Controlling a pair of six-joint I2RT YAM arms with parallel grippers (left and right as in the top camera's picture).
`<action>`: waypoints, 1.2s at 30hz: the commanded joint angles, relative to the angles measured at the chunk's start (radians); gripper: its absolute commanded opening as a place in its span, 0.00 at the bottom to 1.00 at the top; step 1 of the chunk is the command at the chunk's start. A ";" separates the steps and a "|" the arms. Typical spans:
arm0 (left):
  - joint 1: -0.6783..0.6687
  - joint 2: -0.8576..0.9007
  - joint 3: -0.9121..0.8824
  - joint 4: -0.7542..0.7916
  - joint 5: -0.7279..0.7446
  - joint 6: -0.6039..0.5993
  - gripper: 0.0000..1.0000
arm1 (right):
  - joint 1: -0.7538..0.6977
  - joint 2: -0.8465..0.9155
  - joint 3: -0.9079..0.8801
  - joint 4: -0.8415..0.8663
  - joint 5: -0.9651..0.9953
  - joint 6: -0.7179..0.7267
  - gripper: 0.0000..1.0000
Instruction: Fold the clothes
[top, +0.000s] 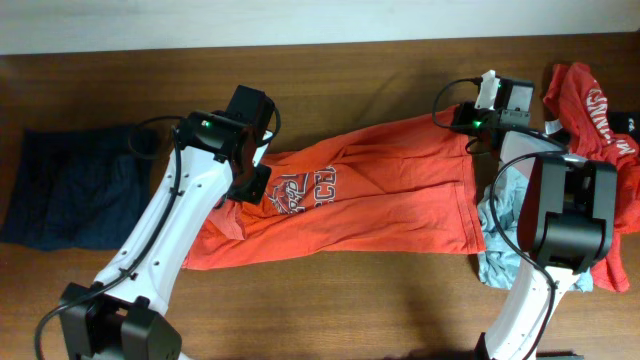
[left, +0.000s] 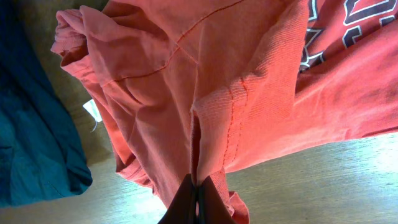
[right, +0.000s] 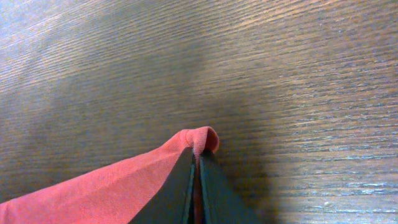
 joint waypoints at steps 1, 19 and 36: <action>0.005 -0.021 0.023 0.002 0.010 -0.014 0.02 | -0.004 -0.079 0.021 -0.045 -0.016 -0.003 0.04; 0.005 -0.021 0.023 0.001 0.007 -0.002 0.02 | -0.003 -0.119 0.021 -0.191 0.017 -0.081 0.36; 0.005 -0.021 0.023 0.006 0.011 -0.003 0.02 | -0.002 0.034 0.021 0.006 0.014 0.040 0.43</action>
